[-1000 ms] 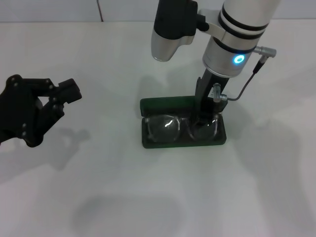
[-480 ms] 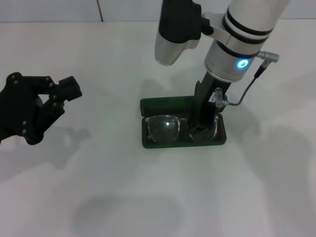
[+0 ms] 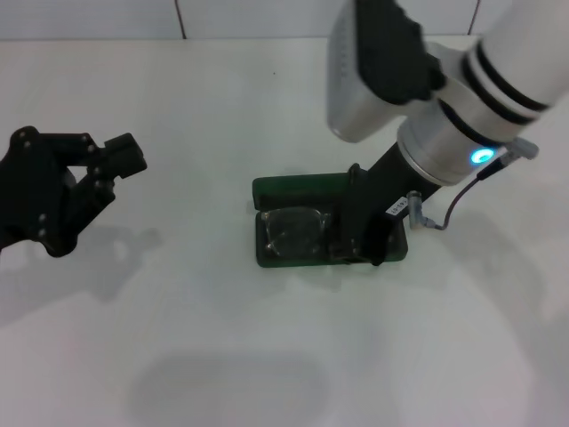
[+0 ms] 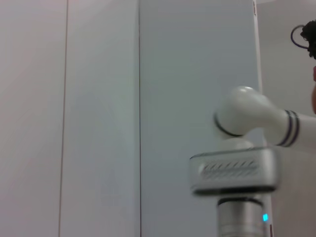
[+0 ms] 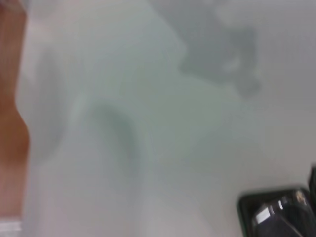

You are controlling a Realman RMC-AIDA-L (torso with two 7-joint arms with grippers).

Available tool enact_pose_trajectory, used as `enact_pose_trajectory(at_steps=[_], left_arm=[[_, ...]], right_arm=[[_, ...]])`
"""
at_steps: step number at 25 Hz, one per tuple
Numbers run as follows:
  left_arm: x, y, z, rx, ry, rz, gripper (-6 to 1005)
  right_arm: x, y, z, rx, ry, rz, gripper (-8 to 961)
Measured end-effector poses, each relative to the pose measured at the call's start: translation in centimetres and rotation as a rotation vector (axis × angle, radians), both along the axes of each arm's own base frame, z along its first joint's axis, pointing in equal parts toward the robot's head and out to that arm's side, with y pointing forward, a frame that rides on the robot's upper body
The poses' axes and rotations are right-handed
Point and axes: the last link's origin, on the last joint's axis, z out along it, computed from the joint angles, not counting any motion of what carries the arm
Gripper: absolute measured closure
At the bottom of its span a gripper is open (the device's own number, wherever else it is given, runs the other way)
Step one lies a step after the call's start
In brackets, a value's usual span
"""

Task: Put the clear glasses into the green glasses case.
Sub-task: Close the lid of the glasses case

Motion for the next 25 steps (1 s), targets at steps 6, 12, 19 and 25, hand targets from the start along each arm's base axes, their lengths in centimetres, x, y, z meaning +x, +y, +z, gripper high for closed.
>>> enact_pose_trajectory(at_steps=[6,12,19,25], left_arm=[[0.1,0.2,0.3,0.009,-0.007,0.005,931],[0.5,1.0,0.8,-0.017,-0.016,0.011,925],[2.7,4.3,-0.5,-0.069,0.001,0.032,917],[5.8,7.9,-3.1,-0.146,0.091,0.046,881]], right_arm=[[2.6,-2.6,3.6,0.111,0.201,0.029,816],[7.4,-4.9,7.8,0.181,0.615,-0.014,818],[15.5,-6.6,14.3,0.313,1.063,-0.118,820],[20.8,-9.1,15.4,0.415,1.059,-0.165,820]])
